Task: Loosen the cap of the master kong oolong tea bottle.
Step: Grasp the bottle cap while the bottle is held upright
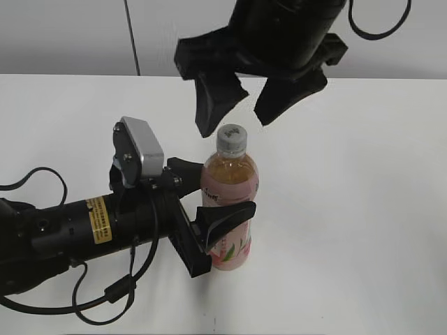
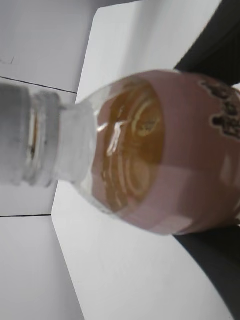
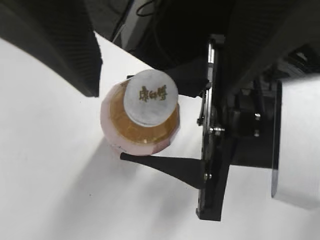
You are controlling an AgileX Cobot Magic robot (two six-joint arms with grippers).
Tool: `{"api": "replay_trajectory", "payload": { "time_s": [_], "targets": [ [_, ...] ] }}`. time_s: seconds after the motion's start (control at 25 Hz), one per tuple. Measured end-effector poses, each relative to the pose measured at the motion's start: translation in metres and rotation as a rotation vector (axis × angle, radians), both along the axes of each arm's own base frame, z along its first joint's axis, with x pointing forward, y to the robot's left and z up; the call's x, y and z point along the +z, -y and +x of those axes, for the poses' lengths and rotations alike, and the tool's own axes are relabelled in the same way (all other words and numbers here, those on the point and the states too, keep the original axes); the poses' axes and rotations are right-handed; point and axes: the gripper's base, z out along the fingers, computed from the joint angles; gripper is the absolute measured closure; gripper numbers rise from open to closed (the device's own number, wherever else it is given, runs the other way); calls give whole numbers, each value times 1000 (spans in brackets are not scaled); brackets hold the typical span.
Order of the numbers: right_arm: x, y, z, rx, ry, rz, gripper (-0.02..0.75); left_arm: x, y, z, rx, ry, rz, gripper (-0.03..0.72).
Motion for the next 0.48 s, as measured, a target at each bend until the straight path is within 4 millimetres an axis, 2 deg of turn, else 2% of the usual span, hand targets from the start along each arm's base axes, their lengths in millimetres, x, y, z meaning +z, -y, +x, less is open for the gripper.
{"api": "replay_trajectory", "payload": {
  "time_s": [0.2,0.48],
  "targets": [
    [0,0,0,-128,-47,18,186,0,0,0,0,0,0,243],
    [-2,2,3,-168,-36,-4,191,0,0,0,0,0,0,243]
  ]
}}
